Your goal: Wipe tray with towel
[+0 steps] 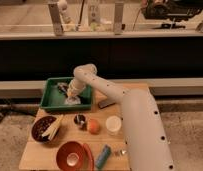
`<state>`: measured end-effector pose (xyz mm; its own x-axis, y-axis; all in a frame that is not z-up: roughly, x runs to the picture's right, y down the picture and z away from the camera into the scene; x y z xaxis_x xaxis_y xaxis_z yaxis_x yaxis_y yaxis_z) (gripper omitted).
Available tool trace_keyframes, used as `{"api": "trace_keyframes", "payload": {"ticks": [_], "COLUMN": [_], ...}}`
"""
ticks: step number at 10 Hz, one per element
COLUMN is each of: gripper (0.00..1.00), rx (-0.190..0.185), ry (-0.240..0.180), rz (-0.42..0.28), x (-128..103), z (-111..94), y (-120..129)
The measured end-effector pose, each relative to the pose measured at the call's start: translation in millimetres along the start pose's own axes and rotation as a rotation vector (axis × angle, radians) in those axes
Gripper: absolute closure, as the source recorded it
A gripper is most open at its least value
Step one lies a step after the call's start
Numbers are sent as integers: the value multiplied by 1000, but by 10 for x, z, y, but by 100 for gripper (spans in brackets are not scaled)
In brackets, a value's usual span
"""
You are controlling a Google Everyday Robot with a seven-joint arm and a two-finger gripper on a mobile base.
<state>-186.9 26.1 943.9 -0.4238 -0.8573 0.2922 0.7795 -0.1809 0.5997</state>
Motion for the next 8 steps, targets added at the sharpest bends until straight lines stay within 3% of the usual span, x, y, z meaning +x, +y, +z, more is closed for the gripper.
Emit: {"api": "trace_keyframes", "payload": {"ticks": [8], "gripper": [100], "rx": [1], "ry": [-2], "rz": [-1], "x": [-7], "z": [15], "y": [-5]}}
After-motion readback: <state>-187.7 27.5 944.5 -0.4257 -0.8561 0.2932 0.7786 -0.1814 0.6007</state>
